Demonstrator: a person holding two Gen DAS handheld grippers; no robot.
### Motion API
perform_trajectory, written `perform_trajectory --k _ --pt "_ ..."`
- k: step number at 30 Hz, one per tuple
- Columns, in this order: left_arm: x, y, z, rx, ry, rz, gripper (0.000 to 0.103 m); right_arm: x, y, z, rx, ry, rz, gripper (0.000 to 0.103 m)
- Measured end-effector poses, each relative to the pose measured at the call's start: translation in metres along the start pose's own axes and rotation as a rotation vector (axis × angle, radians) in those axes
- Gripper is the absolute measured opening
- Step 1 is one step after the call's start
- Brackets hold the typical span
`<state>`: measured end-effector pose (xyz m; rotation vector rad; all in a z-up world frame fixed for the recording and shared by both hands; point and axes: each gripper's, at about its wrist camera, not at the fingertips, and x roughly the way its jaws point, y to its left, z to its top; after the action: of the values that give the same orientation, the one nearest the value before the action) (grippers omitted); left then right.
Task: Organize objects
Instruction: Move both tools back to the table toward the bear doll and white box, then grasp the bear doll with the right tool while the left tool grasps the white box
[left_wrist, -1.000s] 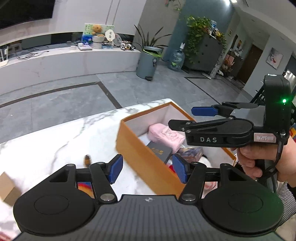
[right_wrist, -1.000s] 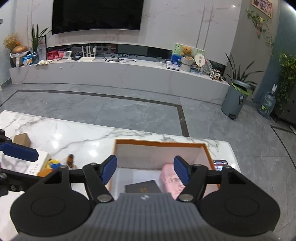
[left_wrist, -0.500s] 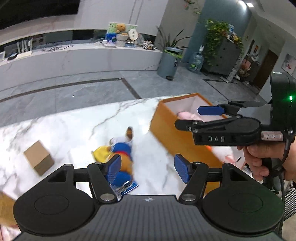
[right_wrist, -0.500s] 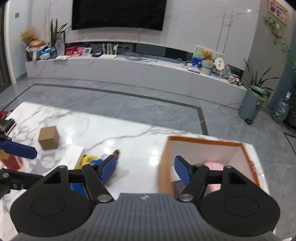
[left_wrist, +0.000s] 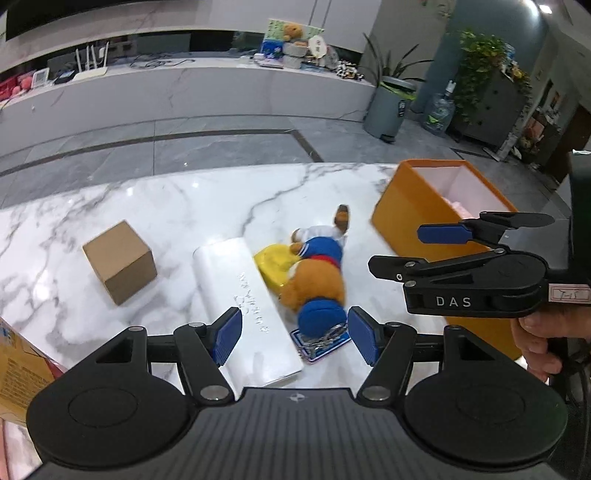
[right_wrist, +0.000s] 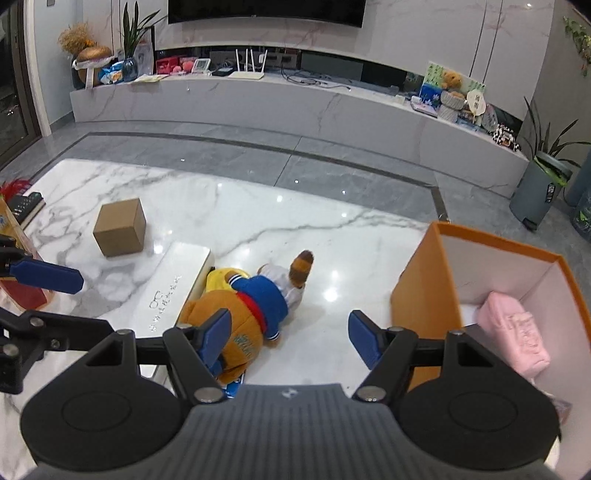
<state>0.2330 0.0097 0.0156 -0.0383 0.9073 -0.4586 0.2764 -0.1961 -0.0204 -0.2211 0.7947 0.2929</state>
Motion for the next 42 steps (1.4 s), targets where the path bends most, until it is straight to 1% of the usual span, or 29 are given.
perform_trajectory --k 3,7,12,15,19,20,21,23,27,30,32,33,35,39,42 --pt "0.009 0.007 -0.005 -0.019 -0.004 0.011 0.075 0.013 0.003 0.001 0.007 0.015 -0.001 0.072" --pt "0.02 0.014 -0.009 -0.05 0.01 0.01 0.075 0.03 0.009 0.004 0.008 0.03 0.002 0.071" --pt "0.031 0.019 -0.013 -0.056 0.02 0.0 0.075 0.048 0.014 0.007 0.048 0.042 0.022 0.071" --pt "0.037 0.021 -0.016 -0.059 0.032 -0.003 0.075 0.058 0.017 0.009 0.083 0.049 0.044 0.075" --pt "0.044 0.02 -0.017 -0.054 0.034 0.001 0.075 0.068 0.02 0.012 0.107 0.052 0.06 0.076" --pt "0.045 0.019 -0.017 -0.054 0.031 0.001 0.077 0.07 0.021 0.012 0.112 0.058 0.068 0.076" --pt "0.045 0.019 -0.018 -0.049 0.022 0.004 0.082 0.073 0.021 0.013 0.12 0.066 0.078 0.076" --pt "0.046 0.017 -0.017 -0.043 0.014 0.005 0.086 0.078 0.021 0.013 0.133 0.085 0.094 0.077" --pt "0.049 0.01 -0.017 -0.002 0.006 0.035 0.09 0.089 0.021 0.009 0.138 0.123 0.107 0.079" --pt "0.048 0.007 -0.019 0.016 -0.002 0.047 0.092 0.089 0.019 0.008 0.134 0.123 0.111 0.076" --pt "0.047 0.006 -0.021 0.022 -0.004 0.061 0.091 0.085 0.018 0.006 0.119 0.124 0.11 0.073" --pt "0.048 0.006 -0.023 0.018 0.004 0.083 0.086 0.083 0.017 0.004 0.109 0.123 0.109 0.072" --pt "0.05 0.01 -0.027 -0.002 0.031 0.117 0.079 0.079 0.015 0.0 0.09 0.124 0.108 0.071" --pt "0.044 0.027 -0.039 -0.108 0.022 0.067 0.078 0.07 0.009 -0.007 0.082 0.131 0.11 0.071" --pt "0.036 0.028 -0.048 -0.108 0.016 0.066 0.077 0.065 0.005 -0.014 0.082 0.136 0.122 0.072"
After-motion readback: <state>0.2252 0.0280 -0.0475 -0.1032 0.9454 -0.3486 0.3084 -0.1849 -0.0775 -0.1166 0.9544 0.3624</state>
